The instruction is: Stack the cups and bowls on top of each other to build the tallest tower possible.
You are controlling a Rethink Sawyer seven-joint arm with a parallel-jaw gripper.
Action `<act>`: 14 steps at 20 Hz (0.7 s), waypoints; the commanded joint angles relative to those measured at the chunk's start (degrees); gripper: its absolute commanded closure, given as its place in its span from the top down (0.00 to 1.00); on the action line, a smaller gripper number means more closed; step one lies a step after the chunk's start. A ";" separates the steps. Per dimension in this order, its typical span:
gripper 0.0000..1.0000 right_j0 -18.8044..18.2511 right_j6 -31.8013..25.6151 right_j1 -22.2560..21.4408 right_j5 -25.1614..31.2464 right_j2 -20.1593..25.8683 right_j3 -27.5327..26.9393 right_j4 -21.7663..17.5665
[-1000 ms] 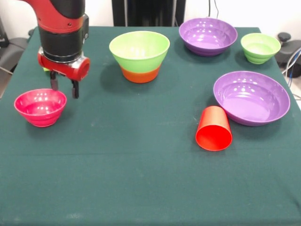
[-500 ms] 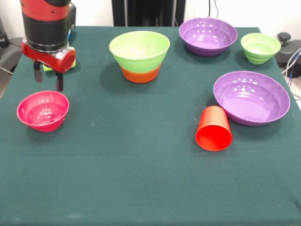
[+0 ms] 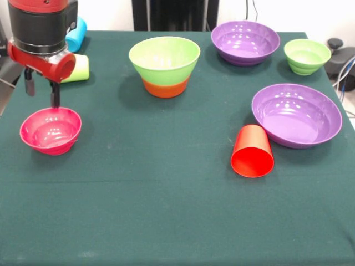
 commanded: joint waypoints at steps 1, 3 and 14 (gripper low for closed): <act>1.00 0.71 -0.65 2.86 2.08 1.97 -4.10 0.91; 1.00 0.41 -1.50 4.38 2.07 2.29 -6.17 0.74; 1.00 -1.05 -4.22 7.51 2.34 3.11 -9.62 0.35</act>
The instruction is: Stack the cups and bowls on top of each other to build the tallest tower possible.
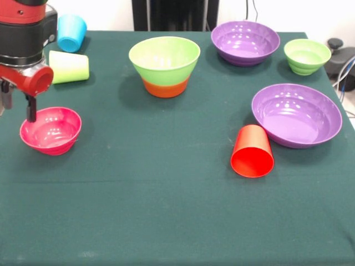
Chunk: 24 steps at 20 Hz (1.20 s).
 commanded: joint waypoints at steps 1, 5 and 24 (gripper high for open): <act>1.00 -0.29 -4.32 4.35 2.21 3.07 -3.01 0.10; 1.00 -0.73 -5.33 5.62 2.31 3.61 -4.27 -0.07; 1.00 -2.95 -7.35 0.45 1.77 8.73 5.47 3.19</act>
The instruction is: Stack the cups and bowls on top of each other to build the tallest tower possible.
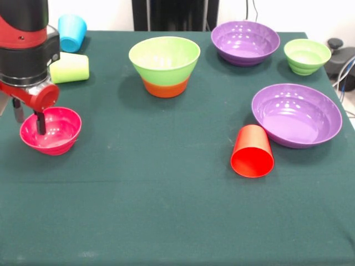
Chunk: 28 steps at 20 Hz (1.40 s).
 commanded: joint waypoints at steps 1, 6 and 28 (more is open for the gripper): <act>1.00 -0.67 -7.65 -3.13 1.61 6.74 5.93 1.86; 1.00 -1.42 -8.85 -1.84 1.53 7.33 5.74 1.81; 1.00 -2.60 -9.26 3.90 -0.21 8.66 2.45 -0.39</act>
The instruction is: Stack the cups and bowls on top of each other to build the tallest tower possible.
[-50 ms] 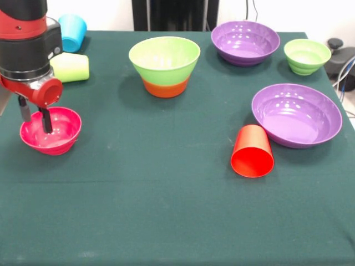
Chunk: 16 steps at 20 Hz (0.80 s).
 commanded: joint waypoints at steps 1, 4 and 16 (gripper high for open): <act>1.00 -0.26 -9.37 5.07 -0.08 4.67 -0.04 -1.98; 1.00 -0.51 -9.79 5.83 0.07 4.58 -0.50 -2.21; 1.00 -0.70 -9.85 5.95 0.14 4.49 -0.37 -2.18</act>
